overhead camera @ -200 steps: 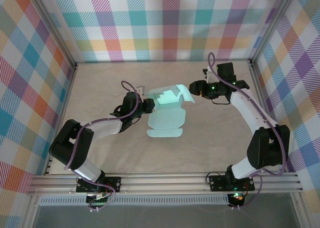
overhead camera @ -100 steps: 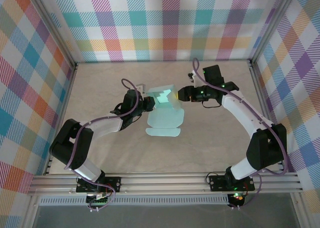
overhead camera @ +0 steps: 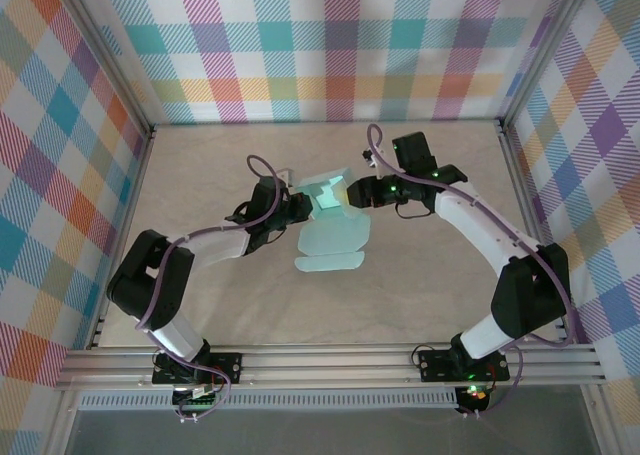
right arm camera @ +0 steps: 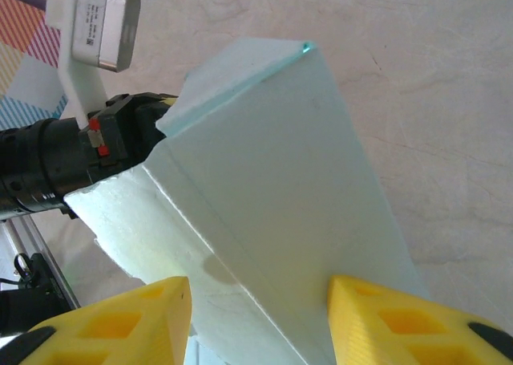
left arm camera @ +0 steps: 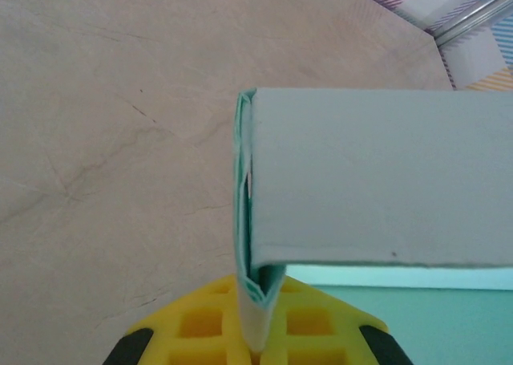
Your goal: Fold the paper box
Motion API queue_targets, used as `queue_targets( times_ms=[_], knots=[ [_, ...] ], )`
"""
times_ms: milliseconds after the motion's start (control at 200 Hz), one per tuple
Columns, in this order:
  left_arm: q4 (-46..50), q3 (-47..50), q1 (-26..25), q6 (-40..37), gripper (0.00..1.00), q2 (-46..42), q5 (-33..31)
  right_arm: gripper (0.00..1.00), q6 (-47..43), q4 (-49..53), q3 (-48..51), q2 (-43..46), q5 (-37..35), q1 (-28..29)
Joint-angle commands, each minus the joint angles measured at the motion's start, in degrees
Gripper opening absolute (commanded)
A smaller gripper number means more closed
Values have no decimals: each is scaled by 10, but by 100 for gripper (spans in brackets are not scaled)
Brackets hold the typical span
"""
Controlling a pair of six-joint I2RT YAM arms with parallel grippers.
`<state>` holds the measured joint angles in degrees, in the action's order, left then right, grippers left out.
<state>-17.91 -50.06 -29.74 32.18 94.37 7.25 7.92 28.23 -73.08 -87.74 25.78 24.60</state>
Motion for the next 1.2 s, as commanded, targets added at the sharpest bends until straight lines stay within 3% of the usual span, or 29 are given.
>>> queue_targets(
  times_ms=[0, 660, 1195],
  knots=[
    [-20, -18, 5, 18, 0, 7, 35, 49, -23, -37, 23, 25, 23, 4],
    [-39, -18, 5, 14, 0, -4, 83, 41, -76, 17, -29, -23, -153, 38],
    [15, -40, 5, 13, 0, -8, 106, 21, -88, 39, -64, -77, -366, 90]
  ],
)
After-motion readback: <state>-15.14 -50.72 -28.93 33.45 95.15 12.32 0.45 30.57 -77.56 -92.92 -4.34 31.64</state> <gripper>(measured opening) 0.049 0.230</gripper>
